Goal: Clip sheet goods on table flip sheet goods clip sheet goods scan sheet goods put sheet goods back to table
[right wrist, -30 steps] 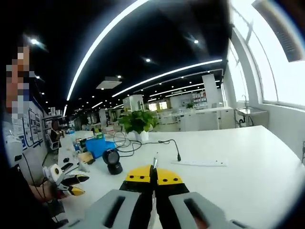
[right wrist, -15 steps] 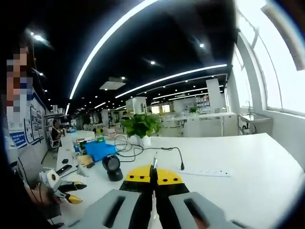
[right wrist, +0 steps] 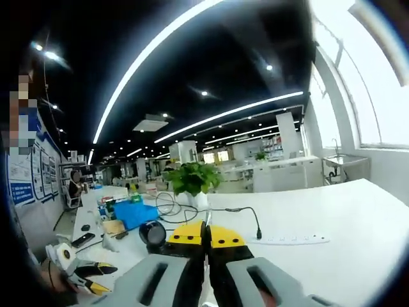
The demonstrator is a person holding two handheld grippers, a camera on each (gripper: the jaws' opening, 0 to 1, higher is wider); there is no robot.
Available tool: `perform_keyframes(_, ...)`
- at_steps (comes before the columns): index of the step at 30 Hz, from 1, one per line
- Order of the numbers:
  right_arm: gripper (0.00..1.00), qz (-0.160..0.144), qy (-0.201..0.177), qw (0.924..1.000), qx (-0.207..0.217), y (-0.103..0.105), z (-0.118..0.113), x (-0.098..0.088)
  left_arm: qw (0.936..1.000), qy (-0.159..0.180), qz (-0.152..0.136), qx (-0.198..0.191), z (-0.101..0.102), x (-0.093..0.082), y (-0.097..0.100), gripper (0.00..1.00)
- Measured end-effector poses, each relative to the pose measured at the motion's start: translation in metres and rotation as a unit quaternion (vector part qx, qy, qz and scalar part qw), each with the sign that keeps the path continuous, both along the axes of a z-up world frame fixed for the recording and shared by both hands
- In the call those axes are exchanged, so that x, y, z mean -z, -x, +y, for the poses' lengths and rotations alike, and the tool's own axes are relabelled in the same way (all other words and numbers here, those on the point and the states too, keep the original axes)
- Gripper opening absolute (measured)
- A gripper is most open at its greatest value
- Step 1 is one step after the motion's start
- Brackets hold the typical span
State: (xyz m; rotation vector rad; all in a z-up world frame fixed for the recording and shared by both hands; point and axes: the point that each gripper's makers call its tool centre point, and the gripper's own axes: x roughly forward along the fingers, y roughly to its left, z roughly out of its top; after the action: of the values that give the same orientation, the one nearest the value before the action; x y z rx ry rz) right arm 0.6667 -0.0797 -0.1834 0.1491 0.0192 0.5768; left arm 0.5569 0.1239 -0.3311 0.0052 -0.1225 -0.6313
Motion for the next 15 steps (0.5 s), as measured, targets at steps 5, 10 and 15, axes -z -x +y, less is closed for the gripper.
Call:
perform_keyframes(5,0.00,0.001,0.002,1.0000,0.003,-0.006,0.010,-0.003,0.9995,-0.031,-0.007,0.006,-0.007,-0.006,0.004,0.39)
perform_keyframes(10,0.00,0.005,0.023,0.9997,0.009,-0.013,0.019,0.003,0.9987,-0.032,-0.034,0.019,-0.016,-0.031,0.012,0.39)
perform_keyframes(15,0.00,-0.002,0.036,0.9993,0.013,-0.022,0.028,0.004,0.9987,-0.008,-0.037,0.034,-0.017,-0.041,0.019,0.39)
